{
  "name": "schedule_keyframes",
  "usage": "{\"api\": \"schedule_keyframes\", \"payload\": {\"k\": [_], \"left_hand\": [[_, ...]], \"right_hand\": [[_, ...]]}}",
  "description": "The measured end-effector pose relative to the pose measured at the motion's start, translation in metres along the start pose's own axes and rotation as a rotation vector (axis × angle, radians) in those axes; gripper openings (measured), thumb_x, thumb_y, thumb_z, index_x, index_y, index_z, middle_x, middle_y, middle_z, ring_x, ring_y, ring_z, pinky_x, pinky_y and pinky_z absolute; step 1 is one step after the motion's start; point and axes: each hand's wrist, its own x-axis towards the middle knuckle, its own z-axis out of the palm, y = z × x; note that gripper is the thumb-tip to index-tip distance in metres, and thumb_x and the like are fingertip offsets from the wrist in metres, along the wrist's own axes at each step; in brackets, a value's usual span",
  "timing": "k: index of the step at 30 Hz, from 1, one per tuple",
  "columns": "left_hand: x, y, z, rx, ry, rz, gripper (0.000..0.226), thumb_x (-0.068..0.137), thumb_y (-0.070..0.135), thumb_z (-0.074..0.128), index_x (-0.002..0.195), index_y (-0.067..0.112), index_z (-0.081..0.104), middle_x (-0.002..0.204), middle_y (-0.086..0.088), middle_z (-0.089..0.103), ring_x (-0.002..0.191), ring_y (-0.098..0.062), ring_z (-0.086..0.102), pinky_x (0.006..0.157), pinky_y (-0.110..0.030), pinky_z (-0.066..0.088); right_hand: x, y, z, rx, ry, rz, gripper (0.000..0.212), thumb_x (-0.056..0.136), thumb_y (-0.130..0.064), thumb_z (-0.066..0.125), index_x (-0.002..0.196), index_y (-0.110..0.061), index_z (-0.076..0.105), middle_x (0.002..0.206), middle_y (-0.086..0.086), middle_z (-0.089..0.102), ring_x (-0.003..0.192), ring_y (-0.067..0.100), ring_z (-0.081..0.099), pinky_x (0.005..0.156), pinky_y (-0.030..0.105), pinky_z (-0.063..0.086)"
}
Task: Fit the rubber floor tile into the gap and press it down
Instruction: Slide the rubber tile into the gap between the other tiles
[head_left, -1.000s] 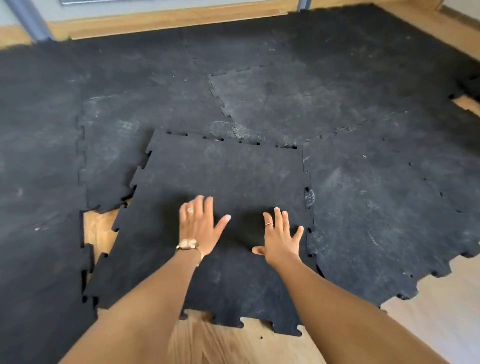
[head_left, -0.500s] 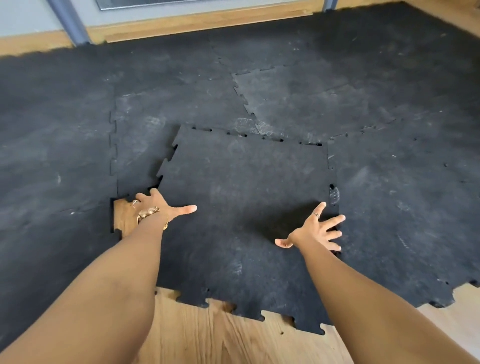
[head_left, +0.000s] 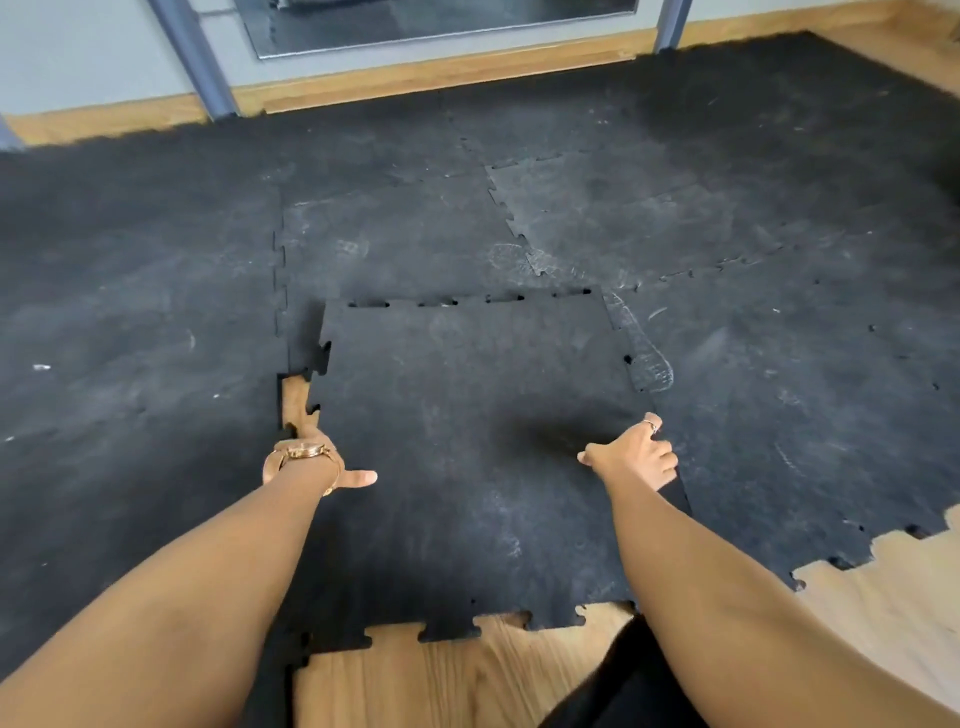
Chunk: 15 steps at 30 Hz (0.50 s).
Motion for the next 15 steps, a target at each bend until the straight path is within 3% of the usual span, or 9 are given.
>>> {"api": "schedule_keyframes", "payload": {"k": [4,9,15], "left_hand": [[-0.015,-0.019,0.029,-0.124,-0.011,-0.033,0.120,0.056,0.084,0.064,0.141,0.010,0.024,0.122,-0.014,0.053,0.109,-0.029,0.060,0.091,-0.042,0.052],[-0.022,-0.031,0.051,-0.199,-0.038,-0.025,0.129,0.057,0.081,0.067,0.151,0.013,0.010,0.108,-0.013,0.059,0.096,-0.028,0.064,0.082,-0.041,0.054],[-0.030,-0.036,0.064,-0.222,-0.057,-0.050,0.117,0.061,0.079,0.065,0.144,0.011,0.018,0.112,-0.015,0.056,0.086,-0.026,0.061,0.064,-0.035,0.049]], "right_hand": [[0.002,-0.002,0.002,0.025,-0.025,0.036,0.104,0.063,-0.039,0.088,0.142,-0.010,0.026,0.137,0.025,0.040,0.129,0.039,0.034,0.105,0.043,0.027],[0.007,-0.001,0.006,-0.032,0.015,0.032,0.118,0.060,-0.055,0.085,0.146,-0.006,0.021,0.138,0.024,0.039,0.129,0.039,0.034,0.106,0.044,0.027],[0.012,0.005,0.008,-0.110,0.016,-0.012,0.122,0.055,-0.061,0.085,0.145,-0.007,0.023,0.136,0.024,0.042,0.128,0.038,0.036,0.105,0.045,0.028]]}}
